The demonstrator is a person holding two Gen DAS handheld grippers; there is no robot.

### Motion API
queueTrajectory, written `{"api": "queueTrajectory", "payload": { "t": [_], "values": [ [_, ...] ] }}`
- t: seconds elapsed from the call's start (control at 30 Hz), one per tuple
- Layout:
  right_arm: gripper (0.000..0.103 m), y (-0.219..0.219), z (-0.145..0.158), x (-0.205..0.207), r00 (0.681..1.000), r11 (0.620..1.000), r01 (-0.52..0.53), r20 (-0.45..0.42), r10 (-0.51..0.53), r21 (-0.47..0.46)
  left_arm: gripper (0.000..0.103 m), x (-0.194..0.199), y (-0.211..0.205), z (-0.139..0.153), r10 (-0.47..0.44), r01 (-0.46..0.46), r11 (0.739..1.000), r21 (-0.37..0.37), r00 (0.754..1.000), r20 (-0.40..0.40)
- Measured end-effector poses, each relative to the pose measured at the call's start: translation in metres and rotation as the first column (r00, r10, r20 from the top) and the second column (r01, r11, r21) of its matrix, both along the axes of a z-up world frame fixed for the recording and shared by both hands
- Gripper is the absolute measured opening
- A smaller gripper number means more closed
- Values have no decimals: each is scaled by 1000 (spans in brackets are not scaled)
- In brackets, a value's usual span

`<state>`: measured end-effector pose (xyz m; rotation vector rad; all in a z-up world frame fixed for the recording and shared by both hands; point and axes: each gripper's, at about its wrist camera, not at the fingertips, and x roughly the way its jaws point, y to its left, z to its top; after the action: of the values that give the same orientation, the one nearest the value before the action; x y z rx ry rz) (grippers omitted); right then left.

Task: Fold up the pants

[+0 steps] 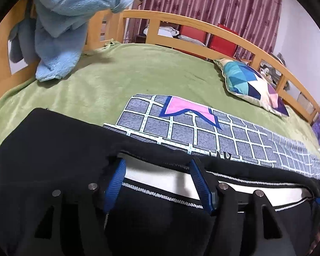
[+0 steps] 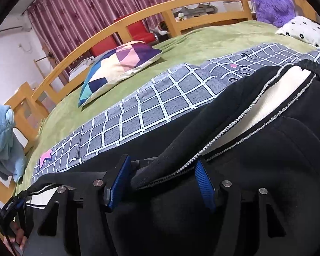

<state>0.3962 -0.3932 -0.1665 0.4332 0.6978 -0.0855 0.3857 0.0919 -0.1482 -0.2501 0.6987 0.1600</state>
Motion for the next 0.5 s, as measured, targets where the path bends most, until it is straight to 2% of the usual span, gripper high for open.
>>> {"api": "queueTrajectory", "payload": {
  "t": [0.1,0.27,0.5],
  "values": [
    [62,4,2,-2,1000,1000,-18,12,18,-14,62,0,-6,-1,-8,9,1000,27,1000,-9],
    [66,16,7,-3,997,997,-66,40,68,-47,63,0,-7,-1,-11,11,1000,29,1000,-11],
    [67,41,12,-5,983,978,-170,49,177,-124,64,-1,-9,-2,-21,22,999,40,1000,-17]
  ]
}}
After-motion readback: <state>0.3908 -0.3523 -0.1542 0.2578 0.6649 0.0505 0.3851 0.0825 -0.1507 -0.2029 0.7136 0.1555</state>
